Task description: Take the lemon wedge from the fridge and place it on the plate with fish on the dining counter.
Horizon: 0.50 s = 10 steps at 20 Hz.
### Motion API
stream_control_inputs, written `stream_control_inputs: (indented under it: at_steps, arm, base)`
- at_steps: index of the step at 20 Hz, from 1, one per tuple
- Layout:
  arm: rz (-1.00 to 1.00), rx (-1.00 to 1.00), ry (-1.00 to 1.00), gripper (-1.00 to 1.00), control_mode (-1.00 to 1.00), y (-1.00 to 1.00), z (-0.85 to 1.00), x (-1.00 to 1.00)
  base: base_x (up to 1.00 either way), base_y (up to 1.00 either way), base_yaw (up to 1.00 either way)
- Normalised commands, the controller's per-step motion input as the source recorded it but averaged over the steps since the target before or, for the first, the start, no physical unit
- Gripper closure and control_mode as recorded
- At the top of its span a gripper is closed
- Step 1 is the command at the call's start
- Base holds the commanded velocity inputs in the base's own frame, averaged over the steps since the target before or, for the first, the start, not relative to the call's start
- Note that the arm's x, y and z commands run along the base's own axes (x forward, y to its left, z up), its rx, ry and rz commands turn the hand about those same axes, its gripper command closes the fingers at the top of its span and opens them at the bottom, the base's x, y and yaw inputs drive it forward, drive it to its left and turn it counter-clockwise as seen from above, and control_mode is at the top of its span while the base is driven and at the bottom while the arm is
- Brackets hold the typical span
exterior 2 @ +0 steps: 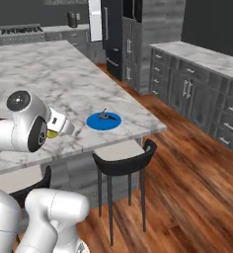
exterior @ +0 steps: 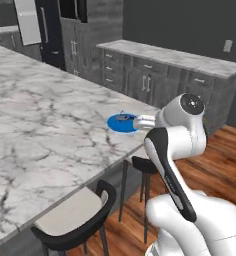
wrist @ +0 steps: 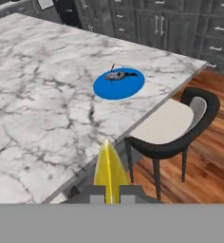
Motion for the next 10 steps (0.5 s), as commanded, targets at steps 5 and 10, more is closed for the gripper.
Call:
stream_control_inputs:
  at_steps: [5, 10]
  arm:
    - [0.0, 0.0, 0.0, 1.0, 1.0, 0.0, 0.0, 0.0]
    - [0.0, 0.0, 0.0, 1.0, 1.0, 0.0, 0.0, 0.0]
  base:
    - [0.54, -0.11, 0.31]
    - [0.72, -0.17, 0.0]
